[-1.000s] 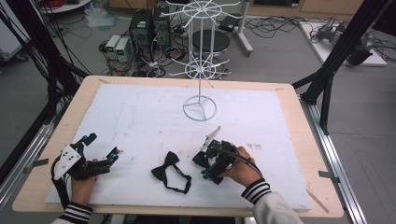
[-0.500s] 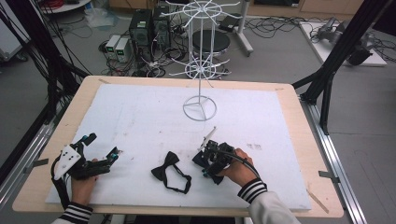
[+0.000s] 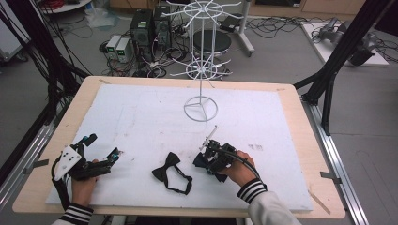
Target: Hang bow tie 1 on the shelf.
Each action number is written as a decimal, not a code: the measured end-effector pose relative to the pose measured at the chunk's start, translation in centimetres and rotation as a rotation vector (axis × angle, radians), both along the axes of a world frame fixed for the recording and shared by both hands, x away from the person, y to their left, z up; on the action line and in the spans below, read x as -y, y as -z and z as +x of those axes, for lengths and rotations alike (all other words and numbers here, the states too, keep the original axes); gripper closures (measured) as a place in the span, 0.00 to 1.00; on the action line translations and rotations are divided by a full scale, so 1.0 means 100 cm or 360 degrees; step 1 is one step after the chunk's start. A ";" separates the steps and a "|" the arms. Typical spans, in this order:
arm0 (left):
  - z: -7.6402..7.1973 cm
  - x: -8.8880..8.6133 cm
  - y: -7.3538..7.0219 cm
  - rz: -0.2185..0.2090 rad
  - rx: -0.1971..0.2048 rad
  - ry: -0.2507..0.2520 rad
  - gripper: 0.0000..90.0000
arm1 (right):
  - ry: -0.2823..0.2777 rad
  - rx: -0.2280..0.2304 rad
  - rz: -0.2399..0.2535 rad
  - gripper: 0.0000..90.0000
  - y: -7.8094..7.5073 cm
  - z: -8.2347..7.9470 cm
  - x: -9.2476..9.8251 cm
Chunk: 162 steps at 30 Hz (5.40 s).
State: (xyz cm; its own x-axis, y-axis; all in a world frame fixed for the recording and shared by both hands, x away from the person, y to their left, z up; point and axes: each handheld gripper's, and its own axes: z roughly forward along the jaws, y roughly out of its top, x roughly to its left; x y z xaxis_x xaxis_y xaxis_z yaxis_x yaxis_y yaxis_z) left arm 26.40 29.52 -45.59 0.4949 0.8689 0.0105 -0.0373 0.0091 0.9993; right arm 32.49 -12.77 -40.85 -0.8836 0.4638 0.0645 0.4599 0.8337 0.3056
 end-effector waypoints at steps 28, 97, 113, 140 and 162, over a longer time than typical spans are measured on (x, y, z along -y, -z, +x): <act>0.000 0.000 0.000 0.0000 0.0000 -0.0001 0.04 | 0.0047 0.0074 0.0273 0.84 -0.020 0.001 0.017; 0.000 0.000 0.000 -0.0003 0.0005 -0.0011 0.04 | 0.0507 0.0794 0.0944 0.84 -0.126 0.029 0.073; 0.000 -0.001 0.000 -0.0004 0.0005 -0.0011 0.04 | 0.0658 0.0885 0.0928 0.84 -0.144 0.050 0.090; -0.001 0.000 0.000 -0.0003 0.0007 -0.0010 0.04 | 0.0851 0.1053 0.0870 0.84 -0.159 0.079 0.100; -0.001 -0.001 0.000 -0.0006 0.0008 -0.0009 0.04 | 0.0854 0.1098 0.0885 0.84 -0.165 0.096 0.083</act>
